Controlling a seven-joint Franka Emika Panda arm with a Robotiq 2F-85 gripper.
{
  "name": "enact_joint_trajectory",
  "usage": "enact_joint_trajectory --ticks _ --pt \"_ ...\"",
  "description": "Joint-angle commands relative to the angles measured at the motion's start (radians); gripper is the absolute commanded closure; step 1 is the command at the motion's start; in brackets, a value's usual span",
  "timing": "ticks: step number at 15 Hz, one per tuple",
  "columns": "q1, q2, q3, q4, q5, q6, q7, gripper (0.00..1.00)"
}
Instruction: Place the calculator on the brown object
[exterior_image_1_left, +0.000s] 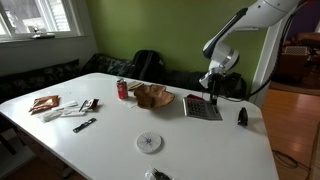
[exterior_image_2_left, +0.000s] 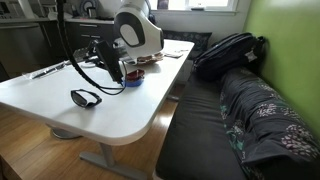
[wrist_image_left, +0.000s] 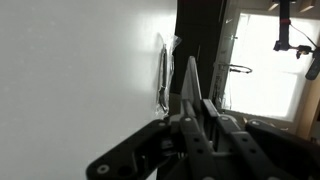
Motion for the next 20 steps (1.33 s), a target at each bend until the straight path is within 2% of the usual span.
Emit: enact_joint_trajectory --ticks 1,4,8,11,14,20 --pt "0.031 0.004 -0.033 0.007 0.014 -0.014 -0.009 0.96" --pt "-0.010 0.014 -0.040 0.026 0.166 -0.058 0.065 0.96" --pt "-0.039 0.015 -0.109 0.083 0.311 -0.095 0.179 0.96" --pt "-0.032 0.020 -0.147 0.141 0.431 -0.053 0.331 0.96" --pt "0.003 0.032 -0.153 0.200 0.546 0.024 0.503 0.96" --pt "0.087 0.107 -0.154 0.288 0.576 0.200 0.709 0.96"
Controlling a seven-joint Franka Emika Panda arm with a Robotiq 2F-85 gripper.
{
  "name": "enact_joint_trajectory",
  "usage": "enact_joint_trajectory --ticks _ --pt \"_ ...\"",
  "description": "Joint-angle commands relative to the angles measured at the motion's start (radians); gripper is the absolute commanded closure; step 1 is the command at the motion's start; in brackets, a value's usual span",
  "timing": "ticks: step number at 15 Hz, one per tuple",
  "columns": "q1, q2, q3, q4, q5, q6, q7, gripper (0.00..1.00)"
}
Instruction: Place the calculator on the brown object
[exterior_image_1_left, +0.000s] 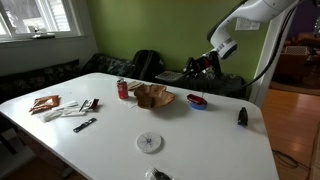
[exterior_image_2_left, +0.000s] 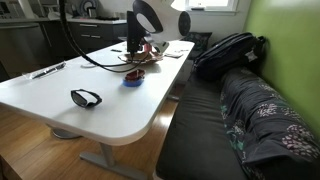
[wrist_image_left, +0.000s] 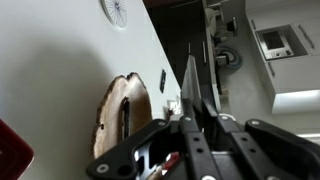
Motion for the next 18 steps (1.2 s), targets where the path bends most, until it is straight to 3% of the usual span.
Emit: enact_joint_trajectory --ticks 1,10,18 --pt "0.044 0.072 -0.009 0.061 0.014 0.097 0.081 0.96" --pt "0.124 0.100 0.011 0.085 -0.030 0.353 0.048 0.96" --pt "0.150 0.138 0.049 0.142 -0.029 0.435 0.064 0.96"
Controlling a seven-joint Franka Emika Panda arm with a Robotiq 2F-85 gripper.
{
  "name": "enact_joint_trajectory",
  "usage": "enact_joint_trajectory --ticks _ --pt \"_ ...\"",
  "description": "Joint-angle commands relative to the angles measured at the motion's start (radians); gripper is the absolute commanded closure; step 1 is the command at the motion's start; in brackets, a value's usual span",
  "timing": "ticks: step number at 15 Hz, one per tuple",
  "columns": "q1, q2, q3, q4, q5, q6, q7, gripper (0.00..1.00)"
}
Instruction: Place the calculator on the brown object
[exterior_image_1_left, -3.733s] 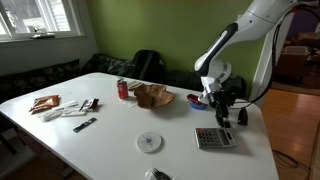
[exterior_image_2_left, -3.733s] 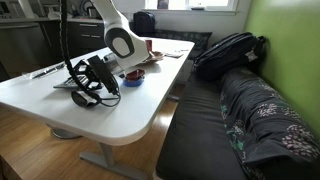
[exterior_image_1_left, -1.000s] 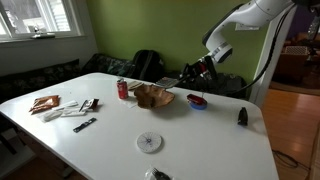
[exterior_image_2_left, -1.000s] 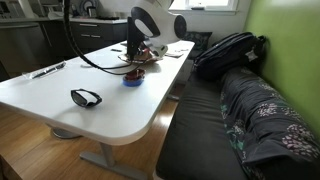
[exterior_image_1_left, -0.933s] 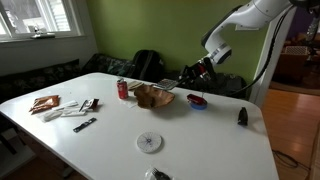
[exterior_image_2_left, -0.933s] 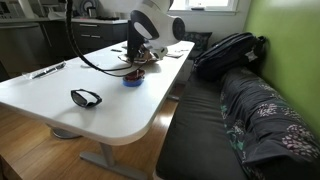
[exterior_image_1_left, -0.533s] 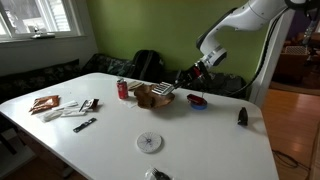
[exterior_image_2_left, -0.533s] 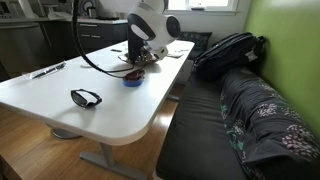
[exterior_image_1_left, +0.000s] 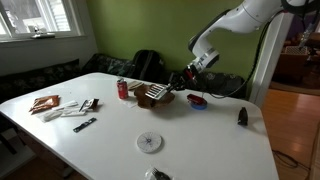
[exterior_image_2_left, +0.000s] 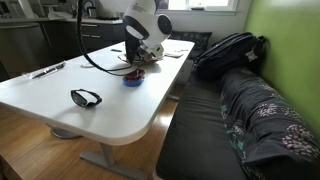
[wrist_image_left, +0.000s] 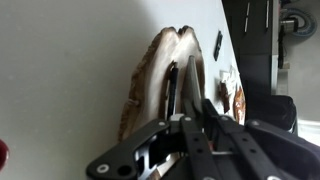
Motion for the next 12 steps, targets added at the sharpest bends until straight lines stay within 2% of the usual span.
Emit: enact_joint_trajectory --ticks 1,2,3,4,7,9,11,12 --pt "0.002 0.023 0.005 0.042 -0.027 0.034 0.033 0.95" --pt "0.014 0.013 -0.008 0.031 -0.048 0.054 0.050 0.61" --pt "0.020 0.002 -0.014 0.018 -0.066 0.079 0.052 0.60" --pt "0.022 -0.010 -0.018 0.003 -0.090 0.097 0.061 0.55" --pt "0.023 -0.053 -0.015 -0.052 -0.146 0.160 0.056 0.31" --pt "0.020 -0.134 0.000 -0.146 -0.172 0.204 -0.008 0.17" --pt "0.001 -0.228 0.030 -0.247 -0.213 0.144 -0.120 0.02" --pt "-0.007 -0.264 0.042 -0.288 -0.222 0.128 -0.168 0.00"
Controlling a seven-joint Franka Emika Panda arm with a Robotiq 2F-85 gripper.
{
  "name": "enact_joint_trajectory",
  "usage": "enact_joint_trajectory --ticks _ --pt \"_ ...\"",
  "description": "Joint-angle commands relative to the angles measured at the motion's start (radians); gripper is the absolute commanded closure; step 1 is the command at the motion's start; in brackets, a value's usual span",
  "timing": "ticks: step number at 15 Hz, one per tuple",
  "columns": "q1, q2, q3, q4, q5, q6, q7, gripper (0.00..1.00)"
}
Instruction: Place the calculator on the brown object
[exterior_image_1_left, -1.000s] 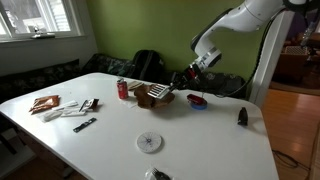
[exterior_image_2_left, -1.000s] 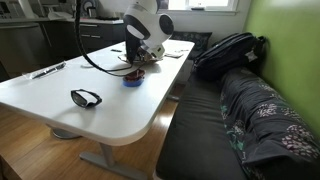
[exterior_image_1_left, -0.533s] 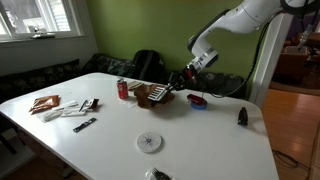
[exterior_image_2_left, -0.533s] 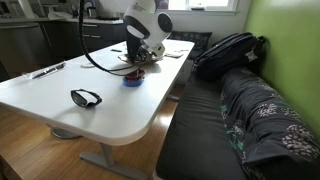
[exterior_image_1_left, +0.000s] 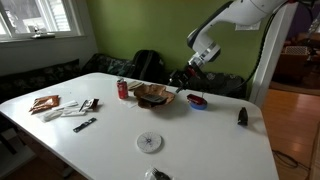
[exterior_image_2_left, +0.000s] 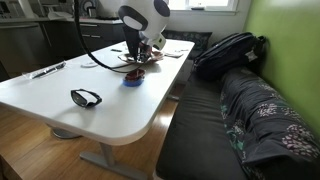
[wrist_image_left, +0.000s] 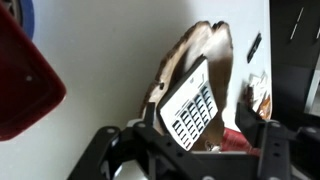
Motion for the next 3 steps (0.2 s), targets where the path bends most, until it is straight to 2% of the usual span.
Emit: enact_joint_trajectory --ticks 1,2,3 --pt "-0.024 -0.207 0.043 -0.243 -0.052 -0.043 -0.178 0.00" --pt "-0.025 -0.250 0.045 -0.291 -0.062 -0.065 -0.224 0.00" --pt "-0.013 -0.133 0.038 -0.140 -0.041 -0.038 -0.134 0.00"
